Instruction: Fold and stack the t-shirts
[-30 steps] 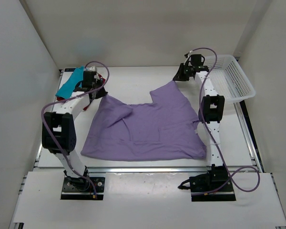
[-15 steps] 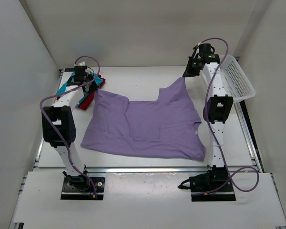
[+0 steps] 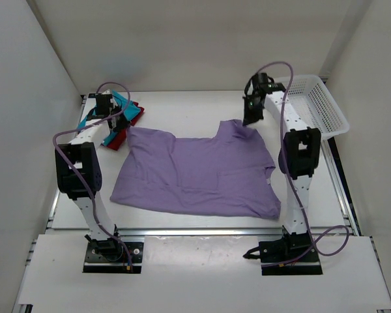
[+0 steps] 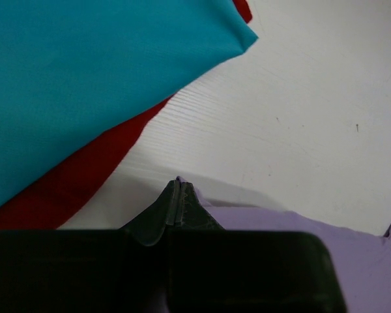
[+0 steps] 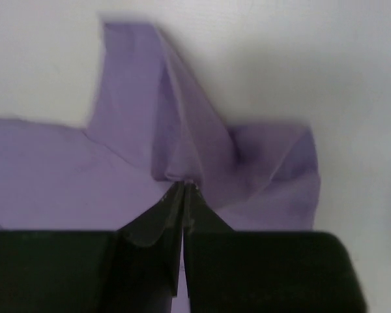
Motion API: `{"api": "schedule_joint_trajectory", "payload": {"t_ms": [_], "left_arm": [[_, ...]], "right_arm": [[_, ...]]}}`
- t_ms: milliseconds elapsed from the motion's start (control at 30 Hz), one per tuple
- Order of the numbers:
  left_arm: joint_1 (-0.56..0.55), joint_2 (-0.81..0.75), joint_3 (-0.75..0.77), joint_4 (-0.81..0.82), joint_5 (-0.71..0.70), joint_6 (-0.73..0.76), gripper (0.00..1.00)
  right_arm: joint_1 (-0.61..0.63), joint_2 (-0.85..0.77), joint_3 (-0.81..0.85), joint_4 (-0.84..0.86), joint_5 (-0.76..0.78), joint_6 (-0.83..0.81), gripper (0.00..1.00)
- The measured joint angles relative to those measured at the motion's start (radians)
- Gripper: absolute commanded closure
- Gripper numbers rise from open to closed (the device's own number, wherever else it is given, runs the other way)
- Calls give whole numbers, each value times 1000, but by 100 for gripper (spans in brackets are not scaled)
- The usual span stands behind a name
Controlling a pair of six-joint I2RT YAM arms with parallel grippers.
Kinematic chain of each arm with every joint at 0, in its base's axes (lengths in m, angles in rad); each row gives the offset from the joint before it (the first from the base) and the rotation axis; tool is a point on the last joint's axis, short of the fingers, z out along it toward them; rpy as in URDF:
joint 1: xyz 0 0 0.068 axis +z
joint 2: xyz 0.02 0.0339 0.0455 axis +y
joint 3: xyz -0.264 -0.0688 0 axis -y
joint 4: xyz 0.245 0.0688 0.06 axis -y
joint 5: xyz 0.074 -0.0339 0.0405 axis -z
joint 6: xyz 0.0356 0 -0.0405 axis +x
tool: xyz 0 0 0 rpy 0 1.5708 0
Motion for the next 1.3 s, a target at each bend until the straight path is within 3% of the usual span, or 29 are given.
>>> {"api": "schedule_joint_trajectory", "payload": {"t_ms": [133, 500, 933, 1300], "left_arm": [[11, 14, -2, 0, 4, -5, 100], [-25, -37, -93, 23, -10, -2, 100], [-25, -388, -390, 88, -151, 47, 100], [-25, -487, -464, 74, -238, 63, 99]], "right_arm": [[-27, -182, -446, 138, -6, 2, 100], [-117, -568, -891, 436, -38, 29, 100], [-145, -1013, -1265, 543, -89, 63, 100], [-188, -1249, -1386, 508, -127, 61, 100]]}}
